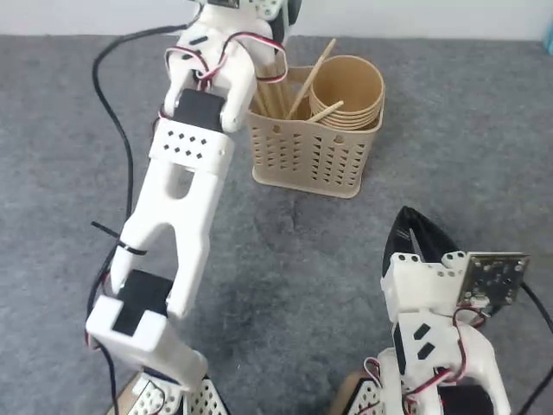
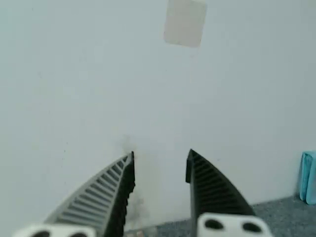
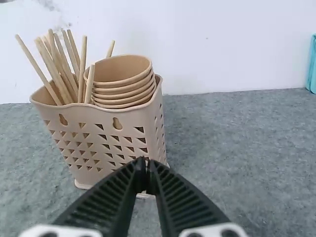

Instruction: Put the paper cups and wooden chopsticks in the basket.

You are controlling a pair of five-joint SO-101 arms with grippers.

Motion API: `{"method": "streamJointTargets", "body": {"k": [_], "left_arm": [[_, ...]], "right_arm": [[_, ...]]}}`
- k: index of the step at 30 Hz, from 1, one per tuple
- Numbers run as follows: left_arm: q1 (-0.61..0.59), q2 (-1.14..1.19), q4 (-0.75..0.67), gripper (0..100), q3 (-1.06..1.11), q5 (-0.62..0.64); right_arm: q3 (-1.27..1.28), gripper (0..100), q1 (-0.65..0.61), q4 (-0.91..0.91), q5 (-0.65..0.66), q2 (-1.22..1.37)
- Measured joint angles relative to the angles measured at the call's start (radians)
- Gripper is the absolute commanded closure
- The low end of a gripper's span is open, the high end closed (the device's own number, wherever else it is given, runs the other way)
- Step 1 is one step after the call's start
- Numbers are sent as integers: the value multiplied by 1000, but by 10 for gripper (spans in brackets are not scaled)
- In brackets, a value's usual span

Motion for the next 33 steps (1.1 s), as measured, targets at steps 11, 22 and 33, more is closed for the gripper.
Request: {"method": "streamJointTargets", "body": {"k": [11, 22, 33], "left_arm": [[-61, -365, 448, 830, 0, 0], [-129, -933, 720, 827, 308, 0], [-328, -1577, 638, 826, 1106, 0]], "right_arm": [[0, 991, 0, 98, 107, 0], [29, 991, -2, 278, 201, 0], [364, 991, 3, 198, 186, 0]]}}
